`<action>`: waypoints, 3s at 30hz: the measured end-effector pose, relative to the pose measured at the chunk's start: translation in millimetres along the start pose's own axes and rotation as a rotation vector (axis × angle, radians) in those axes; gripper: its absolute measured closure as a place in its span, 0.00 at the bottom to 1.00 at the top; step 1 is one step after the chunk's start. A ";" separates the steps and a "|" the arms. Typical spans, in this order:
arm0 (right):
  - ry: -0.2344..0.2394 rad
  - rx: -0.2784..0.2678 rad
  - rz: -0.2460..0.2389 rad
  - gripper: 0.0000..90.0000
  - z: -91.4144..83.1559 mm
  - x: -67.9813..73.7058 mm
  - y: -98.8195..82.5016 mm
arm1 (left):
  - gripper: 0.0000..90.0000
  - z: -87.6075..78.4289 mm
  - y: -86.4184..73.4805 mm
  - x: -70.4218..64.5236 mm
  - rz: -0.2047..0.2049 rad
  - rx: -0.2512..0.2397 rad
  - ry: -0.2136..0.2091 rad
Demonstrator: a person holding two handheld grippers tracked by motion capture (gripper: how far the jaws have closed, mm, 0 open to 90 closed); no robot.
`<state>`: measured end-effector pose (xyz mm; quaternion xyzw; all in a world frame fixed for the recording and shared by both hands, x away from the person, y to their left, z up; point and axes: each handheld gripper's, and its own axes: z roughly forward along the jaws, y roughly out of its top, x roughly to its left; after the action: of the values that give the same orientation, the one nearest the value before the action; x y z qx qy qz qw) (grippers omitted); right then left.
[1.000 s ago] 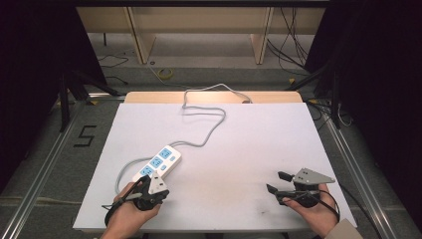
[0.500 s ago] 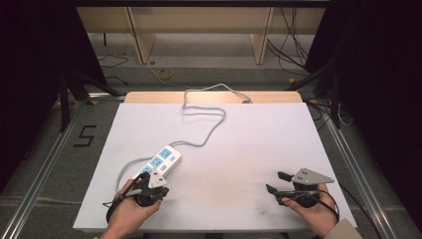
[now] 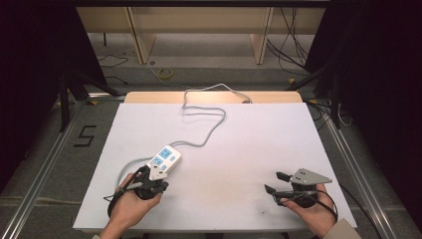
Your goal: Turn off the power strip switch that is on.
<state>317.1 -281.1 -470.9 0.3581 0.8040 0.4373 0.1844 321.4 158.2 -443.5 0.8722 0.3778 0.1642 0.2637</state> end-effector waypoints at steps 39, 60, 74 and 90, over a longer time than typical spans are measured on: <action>-0.003 0.004 0.002 0.40 0.5 0.5 -0.1 | 1.00 2.9 26.9 16.1 -0.034 0.024 0.035; -0.005 0.005 -0.001 0.40 0.4 0.6 -0.1 | 1.00 5.2 37.0 19.7 -0.021 0.036 0.053; -0.005 0.004 0.002 0.40 0.2 0.8 0.1 | 1.00 7.3 47.5 21.3 -0.018 0.034 0.053; -0.005 0.002 0.001 0.40 0.1 0.7 0.1 | 1.00 11.8 58.3 25.3 -0.023 0.041 0.053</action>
<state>316.7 -280.6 -470.8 0.3597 0.8039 0.4356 0.1860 377.2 139.6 -416.7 0.8684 0.3979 0.1766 0.2373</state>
